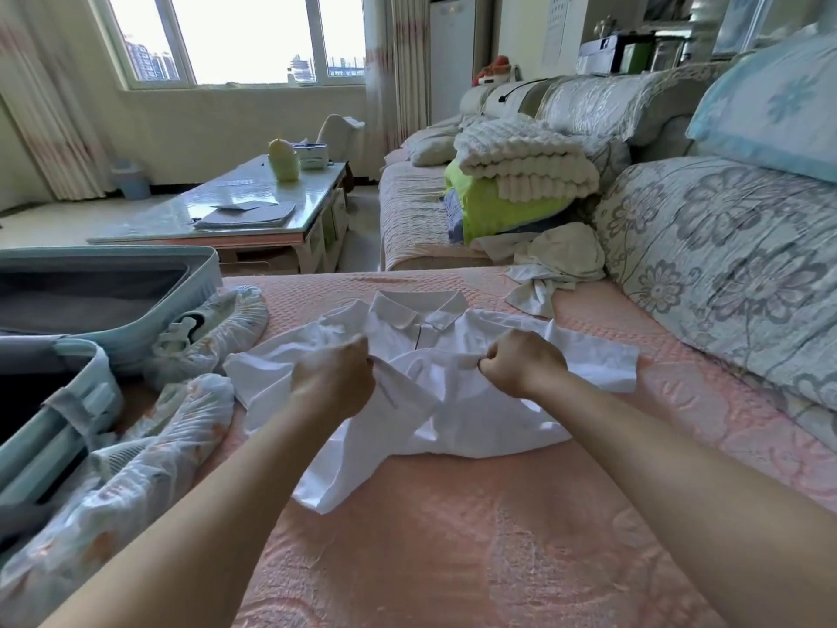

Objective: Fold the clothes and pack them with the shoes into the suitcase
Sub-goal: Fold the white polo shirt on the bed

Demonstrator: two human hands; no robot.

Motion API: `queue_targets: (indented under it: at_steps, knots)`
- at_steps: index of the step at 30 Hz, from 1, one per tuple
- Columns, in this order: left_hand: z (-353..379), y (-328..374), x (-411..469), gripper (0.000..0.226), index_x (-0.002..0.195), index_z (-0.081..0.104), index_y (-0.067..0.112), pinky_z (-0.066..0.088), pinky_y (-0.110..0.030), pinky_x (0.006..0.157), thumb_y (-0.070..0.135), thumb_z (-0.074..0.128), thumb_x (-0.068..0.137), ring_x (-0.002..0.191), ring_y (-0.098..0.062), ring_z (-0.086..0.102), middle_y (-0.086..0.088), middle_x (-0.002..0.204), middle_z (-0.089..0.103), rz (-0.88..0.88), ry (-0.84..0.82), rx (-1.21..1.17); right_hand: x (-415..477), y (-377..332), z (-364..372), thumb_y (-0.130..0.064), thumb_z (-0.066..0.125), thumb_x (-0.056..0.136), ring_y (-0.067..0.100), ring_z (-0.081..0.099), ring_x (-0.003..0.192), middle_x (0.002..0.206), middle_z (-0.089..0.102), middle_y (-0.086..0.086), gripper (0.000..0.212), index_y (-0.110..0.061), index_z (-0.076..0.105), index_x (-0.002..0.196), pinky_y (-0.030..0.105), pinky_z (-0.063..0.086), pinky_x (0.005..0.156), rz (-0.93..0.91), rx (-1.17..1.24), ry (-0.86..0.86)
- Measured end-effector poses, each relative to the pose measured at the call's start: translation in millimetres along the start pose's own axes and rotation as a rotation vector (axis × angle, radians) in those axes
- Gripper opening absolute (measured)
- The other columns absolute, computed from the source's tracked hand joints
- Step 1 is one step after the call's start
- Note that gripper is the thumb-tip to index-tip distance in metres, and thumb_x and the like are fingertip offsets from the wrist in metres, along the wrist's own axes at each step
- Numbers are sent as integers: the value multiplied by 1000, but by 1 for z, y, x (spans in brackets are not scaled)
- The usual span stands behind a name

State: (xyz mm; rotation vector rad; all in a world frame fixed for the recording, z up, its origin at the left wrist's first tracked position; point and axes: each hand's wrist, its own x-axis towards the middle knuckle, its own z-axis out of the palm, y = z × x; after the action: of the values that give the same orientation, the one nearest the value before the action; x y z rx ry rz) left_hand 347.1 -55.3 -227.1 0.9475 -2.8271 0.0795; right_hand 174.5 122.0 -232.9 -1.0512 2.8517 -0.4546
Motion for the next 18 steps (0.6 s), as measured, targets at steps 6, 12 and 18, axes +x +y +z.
queue_targets:
  at_steps: [6, 12, 18]
  knots:
    - [-8, -13, 44, 17, 108, 44, 18, 55, -45, 84, 20, 46, 91, 89, -31, 65, -16, 99, 63, -404, 224, -1306, 43, 3, 4, -25, 61, 94, 25, 67, 72, 93, 72, 8, 23, -9, 63, 111, 32, 49, 65, 312, 1198, 207]
    - [2, -27, 35, 76, 156, 10, 30, 48, -46, 94, 6, 52, 98, 117, -36, 57, -22, 142, 49, -99, 318, -725, 31, 12, 31, -14, 59, 92, 29, 43, 139, 167, 6, -6, 109, -42, -29, 150, 41, 43, 107, -102, 337, -18]
    - [30, -18, -4, 29, 110, 64, 37, 50, -30, 82, 43, 65, 81, 101, -15, 61, 13, 106, 59, 441, -61, -219, -3, -10, 34, -33, 60, 90, 23, 29, 148, 160, 31, -2, 64, -32, 40, 151, 39, 20, 119, -458, -159, 0]
